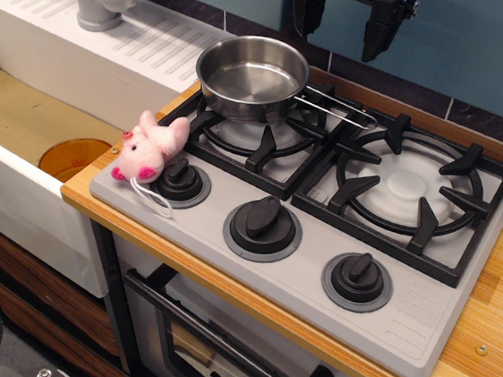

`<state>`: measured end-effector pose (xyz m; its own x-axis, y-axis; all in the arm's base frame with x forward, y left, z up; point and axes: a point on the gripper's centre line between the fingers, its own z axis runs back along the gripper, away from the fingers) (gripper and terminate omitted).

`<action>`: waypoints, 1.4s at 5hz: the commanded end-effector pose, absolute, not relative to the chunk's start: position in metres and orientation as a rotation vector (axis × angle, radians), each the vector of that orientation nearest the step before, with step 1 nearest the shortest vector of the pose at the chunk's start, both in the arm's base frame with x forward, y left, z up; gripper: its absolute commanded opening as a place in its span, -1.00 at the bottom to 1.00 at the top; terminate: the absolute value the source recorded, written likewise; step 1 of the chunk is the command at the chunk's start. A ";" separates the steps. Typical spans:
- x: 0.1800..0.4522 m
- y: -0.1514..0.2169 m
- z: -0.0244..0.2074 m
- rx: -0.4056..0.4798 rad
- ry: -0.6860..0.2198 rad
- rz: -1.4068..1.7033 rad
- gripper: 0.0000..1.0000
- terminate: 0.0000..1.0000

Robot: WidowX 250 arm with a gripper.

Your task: Put stuffedpig in pan

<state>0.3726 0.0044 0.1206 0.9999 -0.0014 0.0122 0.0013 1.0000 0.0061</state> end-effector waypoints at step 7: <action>0.305 0.067 0.110 0.110 -0.110 -0.012 1.00 -1.00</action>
